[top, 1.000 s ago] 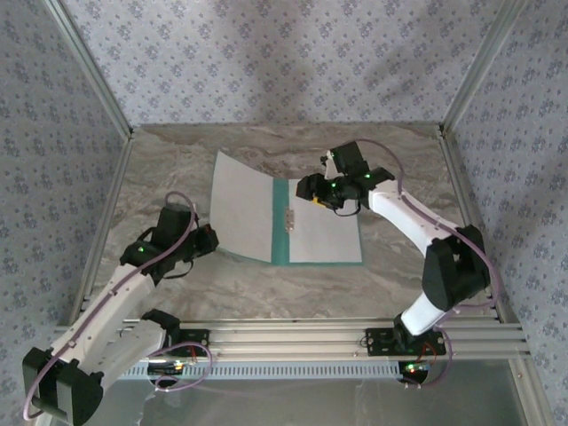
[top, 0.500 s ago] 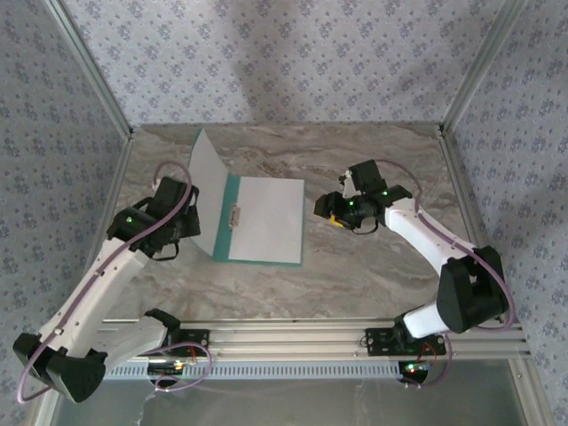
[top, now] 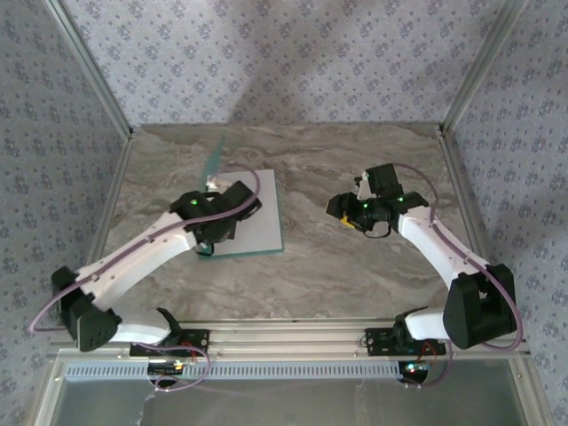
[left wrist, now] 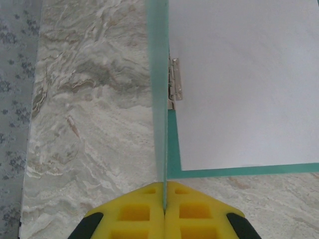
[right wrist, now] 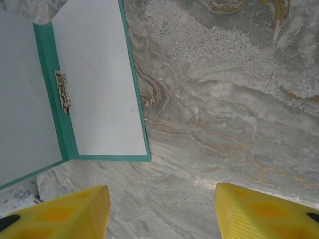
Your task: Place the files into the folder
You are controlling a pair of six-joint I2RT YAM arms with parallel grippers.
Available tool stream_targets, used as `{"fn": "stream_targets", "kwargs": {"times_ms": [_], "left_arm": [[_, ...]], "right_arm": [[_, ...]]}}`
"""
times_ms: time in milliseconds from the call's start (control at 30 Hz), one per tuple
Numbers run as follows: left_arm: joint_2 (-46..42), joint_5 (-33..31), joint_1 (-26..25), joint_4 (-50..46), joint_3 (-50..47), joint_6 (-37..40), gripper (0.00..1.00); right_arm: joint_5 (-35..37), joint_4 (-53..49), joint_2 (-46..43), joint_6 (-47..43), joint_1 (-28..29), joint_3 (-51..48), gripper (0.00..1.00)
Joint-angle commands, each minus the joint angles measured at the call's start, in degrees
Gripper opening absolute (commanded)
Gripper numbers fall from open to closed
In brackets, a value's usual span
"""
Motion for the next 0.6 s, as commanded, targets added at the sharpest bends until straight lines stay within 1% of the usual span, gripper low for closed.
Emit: {"fn": "stream_targets", "kwargs": {"times_ms": [0,133,300,333,400,567], "left_arm": [[3.81,-3.57,-3.35,-0.92,4.33,-1.88,0.00],[9.71,-3.53,-5.93,-0.80,7.75,-1.67,0.00],[16.92,-2.66,-9.05,-1.46,12.28,-1.42,0.05],[18.38,-2.40,-9.59,-1.63,13.14,-1.35,0.06],[21.06,-1.78,-10.57,-1.80,14.84,-1.49,0.07],[26.43,0.89,-11.94,-0.40,17.66,-1.64,0.12]], "right_arm": [[-1.32,-1.00,-2.04,-0.32,-0.85,-1.10,0.59],[-1.24,-0.79,-3.22,-0.34,-1.82,-2.36,0.59],[-1.12,-0.90,-4.98,-0.32,-3.40,-3.77,0.59],[-1.26,-1.02,-5.29,-1.97,-3.84,-3.95,0.59],[-1.56,-1.16,-5.78,-2.29,-4.63,-4.32,0.59],[-1.90,-1.55,-6.49,-2.72,-6.19,-4.87,0.59]]}}
